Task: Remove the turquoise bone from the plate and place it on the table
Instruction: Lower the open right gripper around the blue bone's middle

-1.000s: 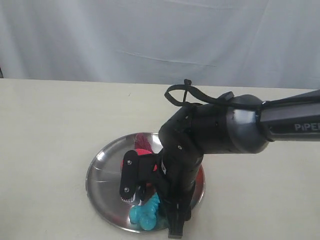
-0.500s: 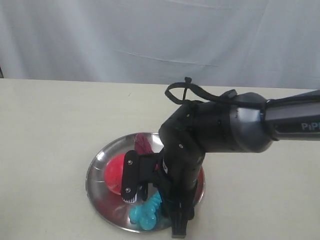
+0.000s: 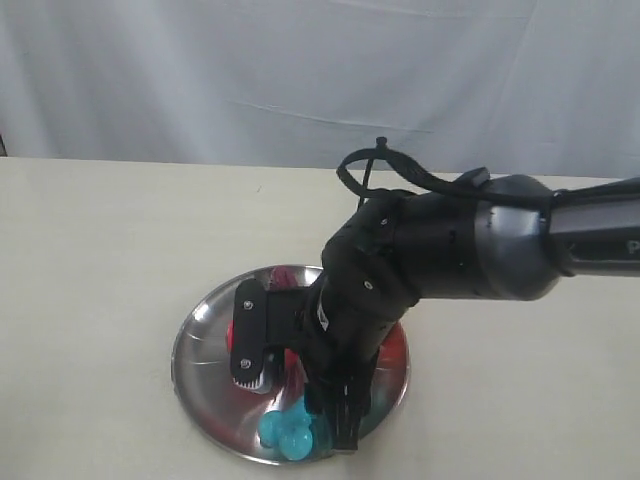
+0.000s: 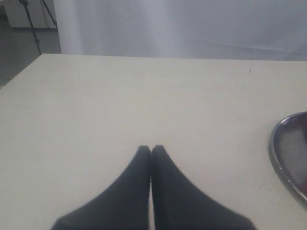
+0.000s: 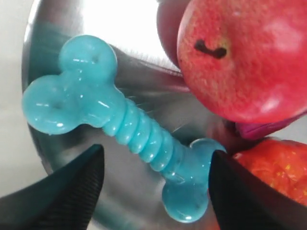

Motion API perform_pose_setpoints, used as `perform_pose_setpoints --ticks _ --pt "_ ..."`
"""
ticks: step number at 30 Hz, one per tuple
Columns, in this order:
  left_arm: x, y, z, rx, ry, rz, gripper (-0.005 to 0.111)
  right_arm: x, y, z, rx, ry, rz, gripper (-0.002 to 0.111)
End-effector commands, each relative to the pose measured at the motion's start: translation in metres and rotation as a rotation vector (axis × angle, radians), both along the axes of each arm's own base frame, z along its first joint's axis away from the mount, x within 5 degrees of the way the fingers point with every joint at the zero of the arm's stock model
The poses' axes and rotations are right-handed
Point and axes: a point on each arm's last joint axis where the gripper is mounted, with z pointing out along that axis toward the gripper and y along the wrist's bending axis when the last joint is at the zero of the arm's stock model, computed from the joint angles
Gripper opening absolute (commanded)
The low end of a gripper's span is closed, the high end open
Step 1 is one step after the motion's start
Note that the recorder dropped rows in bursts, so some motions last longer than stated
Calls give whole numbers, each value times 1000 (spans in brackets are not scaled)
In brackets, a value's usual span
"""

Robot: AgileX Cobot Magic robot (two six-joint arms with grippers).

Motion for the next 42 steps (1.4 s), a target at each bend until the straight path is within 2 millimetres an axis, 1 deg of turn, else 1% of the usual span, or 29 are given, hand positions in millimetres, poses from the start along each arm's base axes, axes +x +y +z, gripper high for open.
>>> perform_pose_setpoints --ticks 1,7,15,23,36,38,39,41,42 --pt "0 0 0 -5 -4 -7 0 6 2 -8 -16 1 18 60" --pt "0 0 0 -5 -4 -7 0 20 8 -11 -4 -5 10 60" --pt "0 0 0 -5 -4 -7 0 26 10 -23 -30 53 -3 60" --pt "0 0 0 -5 -4 -7 0 22 9 -23 -33 94 -24 60" --pt "0 0 0 -5 -4 -7 0 26 11 -23 -11 56 -16 60" --pt "0 0 0 -5 -4 -7 0 26 11 -23 -11 56 -16 55" --pt "0 0 0 -5 -4 -7 0 26 12 -23 -8 55 -17 47" --pt "0 0 0 -5 -4 -7 0 26 12 -23 0 58 -23 35" --pt "0 0 0 -5 -4 -7 0 26 12 -23 2 57 -24 33"
